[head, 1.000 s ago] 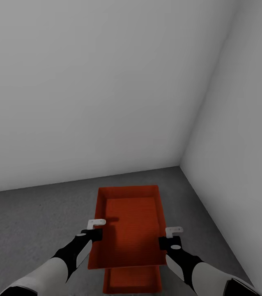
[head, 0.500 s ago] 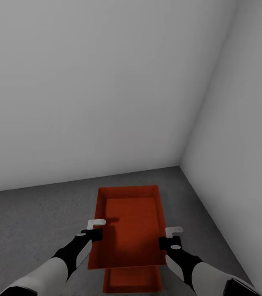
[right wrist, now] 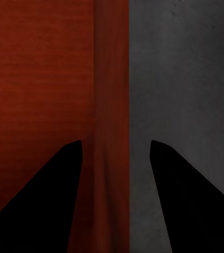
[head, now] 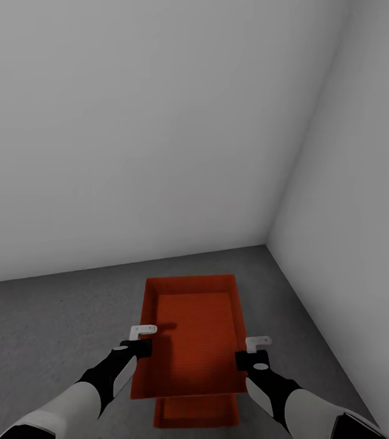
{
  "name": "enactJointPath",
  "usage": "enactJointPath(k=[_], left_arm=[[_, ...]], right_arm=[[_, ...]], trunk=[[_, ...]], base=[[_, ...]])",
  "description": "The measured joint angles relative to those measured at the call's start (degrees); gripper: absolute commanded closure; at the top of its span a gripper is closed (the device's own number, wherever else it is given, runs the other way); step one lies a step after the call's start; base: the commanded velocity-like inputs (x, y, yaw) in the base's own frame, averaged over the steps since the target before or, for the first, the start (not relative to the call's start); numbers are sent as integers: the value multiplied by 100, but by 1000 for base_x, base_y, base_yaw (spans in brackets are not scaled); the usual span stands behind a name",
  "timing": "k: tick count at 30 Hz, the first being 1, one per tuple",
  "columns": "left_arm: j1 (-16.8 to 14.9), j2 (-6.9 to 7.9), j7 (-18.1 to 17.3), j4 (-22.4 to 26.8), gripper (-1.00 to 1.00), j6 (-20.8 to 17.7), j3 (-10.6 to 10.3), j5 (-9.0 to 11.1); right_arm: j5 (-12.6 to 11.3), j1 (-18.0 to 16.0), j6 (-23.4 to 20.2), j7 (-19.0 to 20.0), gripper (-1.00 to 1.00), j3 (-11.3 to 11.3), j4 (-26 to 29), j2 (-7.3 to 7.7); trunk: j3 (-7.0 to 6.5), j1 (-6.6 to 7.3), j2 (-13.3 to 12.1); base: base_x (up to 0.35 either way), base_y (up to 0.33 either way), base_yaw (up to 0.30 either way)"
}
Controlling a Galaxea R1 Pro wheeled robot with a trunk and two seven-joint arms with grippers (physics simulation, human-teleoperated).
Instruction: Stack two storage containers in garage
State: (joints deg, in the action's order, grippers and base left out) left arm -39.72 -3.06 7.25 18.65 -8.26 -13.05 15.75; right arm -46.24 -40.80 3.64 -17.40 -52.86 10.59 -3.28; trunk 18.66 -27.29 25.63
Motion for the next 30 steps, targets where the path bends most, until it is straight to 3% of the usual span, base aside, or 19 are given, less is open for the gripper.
enactJointPath(k=[11,22,30], left_arm=[[0,-1,13,1,100,-30,-2,9],[0,-6,29,3,100,-50,-4,12],[0,-8,19,3,100,-17,-3,6]], right_arm=[[1,0,-32,0,100,4,2,-1],[2,0,-49,4,100,6,3,1],[-1,0,-17,4,100,-1,5,7]], trunk=[[0,-1,1],[0,-3,-1],[0,0,0]], base=[[-29,0,0],[-279,0,0],[-54,0,0]])
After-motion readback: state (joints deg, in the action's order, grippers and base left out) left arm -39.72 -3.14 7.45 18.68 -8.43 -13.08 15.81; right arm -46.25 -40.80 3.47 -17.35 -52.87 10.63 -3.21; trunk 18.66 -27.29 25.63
